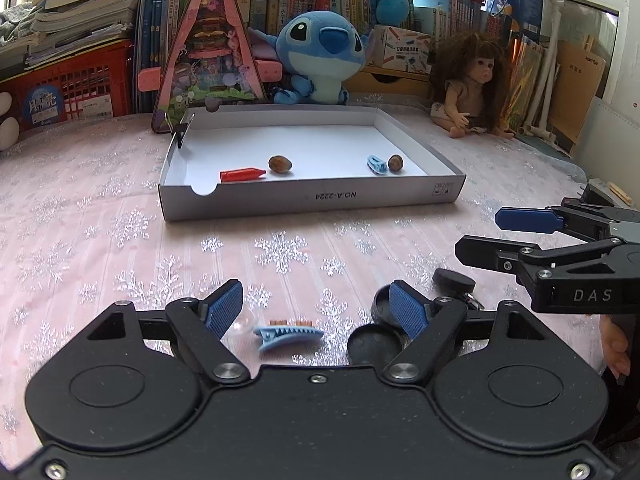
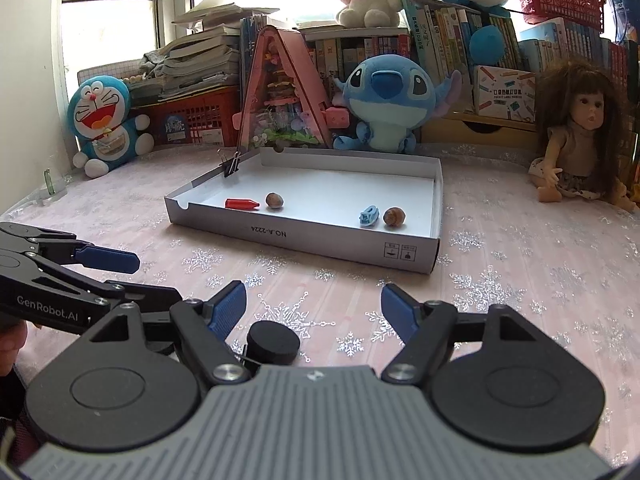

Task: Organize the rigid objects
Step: 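Withdraw both tools from the tray toward the black lids and clips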

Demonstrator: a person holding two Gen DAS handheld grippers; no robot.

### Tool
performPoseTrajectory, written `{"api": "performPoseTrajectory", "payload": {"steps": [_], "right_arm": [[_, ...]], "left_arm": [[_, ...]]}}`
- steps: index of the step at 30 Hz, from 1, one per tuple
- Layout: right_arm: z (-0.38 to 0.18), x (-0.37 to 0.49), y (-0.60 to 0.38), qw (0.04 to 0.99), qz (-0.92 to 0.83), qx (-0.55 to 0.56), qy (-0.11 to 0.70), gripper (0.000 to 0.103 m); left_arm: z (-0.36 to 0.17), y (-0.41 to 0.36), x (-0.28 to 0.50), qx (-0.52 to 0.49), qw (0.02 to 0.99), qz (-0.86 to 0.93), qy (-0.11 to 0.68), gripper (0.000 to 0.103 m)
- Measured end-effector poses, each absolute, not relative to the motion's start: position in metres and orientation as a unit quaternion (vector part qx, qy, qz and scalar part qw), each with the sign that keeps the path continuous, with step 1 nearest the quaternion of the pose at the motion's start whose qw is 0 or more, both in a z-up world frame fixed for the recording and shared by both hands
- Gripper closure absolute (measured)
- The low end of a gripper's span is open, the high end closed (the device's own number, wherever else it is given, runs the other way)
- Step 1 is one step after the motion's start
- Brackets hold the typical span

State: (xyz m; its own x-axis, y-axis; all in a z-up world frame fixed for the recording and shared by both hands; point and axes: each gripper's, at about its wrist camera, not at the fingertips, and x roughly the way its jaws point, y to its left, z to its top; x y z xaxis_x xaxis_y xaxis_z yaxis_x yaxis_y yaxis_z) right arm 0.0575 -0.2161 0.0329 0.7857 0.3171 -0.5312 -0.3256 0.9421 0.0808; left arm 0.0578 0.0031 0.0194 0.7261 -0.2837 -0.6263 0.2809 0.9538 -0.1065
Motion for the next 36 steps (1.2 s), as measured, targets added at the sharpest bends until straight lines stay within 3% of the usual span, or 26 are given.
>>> {"api": "performPoseTrajectory", "payload": {"steps": [7,15,24,33,35,36], "right_arm": [[0.024,0.042,-0.213,0.944,0.172,-0.014,0.282,0.019],[0.022,0.029,-0.219,0.946,0.165,-0.012,0.279,0.019],[0.018,0.017,-0.215,0.939,0.189,-0.023,0.288,0.019],[0.009,0.010,-0.200,0.929,0.215,-0.049,0.299,0.031],[0.008,0.010,-0.198,0.927,0.216,-0.052,0.301,0.049],[0.008,0.010,-0.198,0.928,0.217,-0.054,0.299,0.052]], "left_arm": [[0.013,0.006,0.051,-0.012,0.929,-0.142,0.341,0.026],[0.012,0.009,0.045,-0.014,0.932,-0.139,0.336,0.040],[0.009,0.007,0.042,-0.011,0.931,-0.138,0.337,0.049],[0.014,0.005,0.037,0.006,0.939,-0.131,0.318,0.049],[0.018,0.006,0.034,0.013,0.941,-0.131,0.311,0.049],[0.019,0.005,0.033,0.015,0.940,-0.136,0.312,0.051]]}}
